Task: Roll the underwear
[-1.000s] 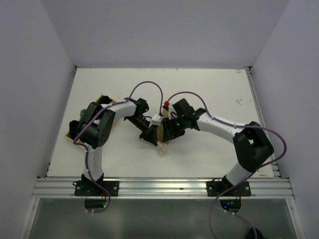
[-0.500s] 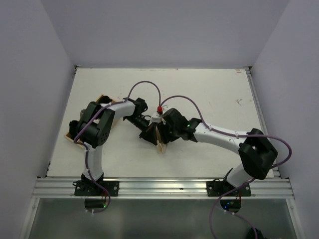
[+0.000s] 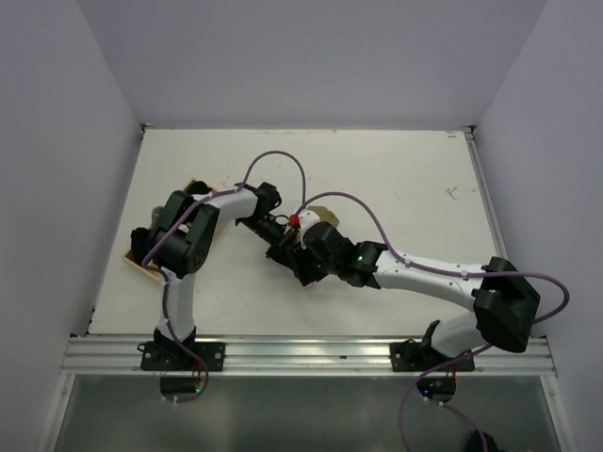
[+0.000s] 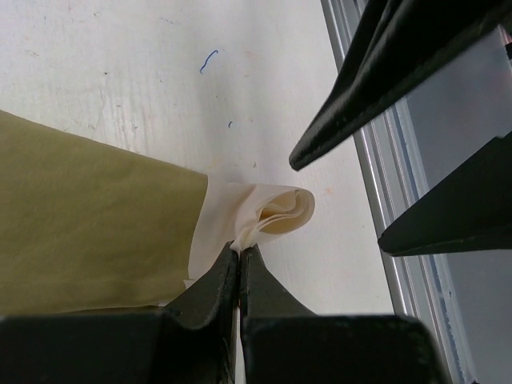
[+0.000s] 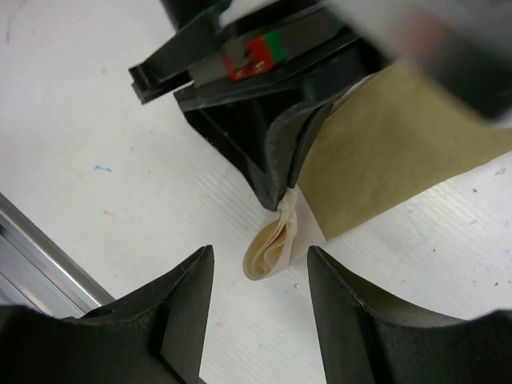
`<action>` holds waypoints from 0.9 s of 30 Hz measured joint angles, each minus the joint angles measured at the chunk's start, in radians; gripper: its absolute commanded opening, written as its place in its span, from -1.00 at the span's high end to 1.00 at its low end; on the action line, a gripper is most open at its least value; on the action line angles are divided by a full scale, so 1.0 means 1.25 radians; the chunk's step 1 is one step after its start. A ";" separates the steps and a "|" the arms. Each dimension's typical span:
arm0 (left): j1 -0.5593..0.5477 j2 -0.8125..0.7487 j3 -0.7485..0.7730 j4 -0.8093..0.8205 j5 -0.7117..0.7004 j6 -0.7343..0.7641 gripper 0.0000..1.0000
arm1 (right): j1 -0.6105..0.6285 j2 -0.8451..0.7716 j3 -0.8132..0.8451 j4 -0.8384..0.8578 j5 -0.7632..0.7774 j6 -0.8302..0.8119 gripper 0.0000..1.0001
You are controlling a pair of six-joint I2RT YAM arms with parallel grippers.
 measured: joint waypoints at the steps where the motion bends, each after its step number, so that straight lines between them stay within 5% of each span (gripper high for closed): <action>1: 0.000 0.002 0.003 0.000 0.000 -0.002 1.00 | 0.013 0.010 0.000 -0.002 0.008 -0.003 -0.10; 11: 0.000 0.004 0.014 0.000 -0.010 -0.030 1.00 | 0.099 0.112 0.034 -0.049 0.125 -0.022 -0.10; 27: 0.000 0.004 0.014 0.003 -0.020 -0.044 1.00 | 0.105 0.171 0.069 -0.074 0.189 -0.032 0.04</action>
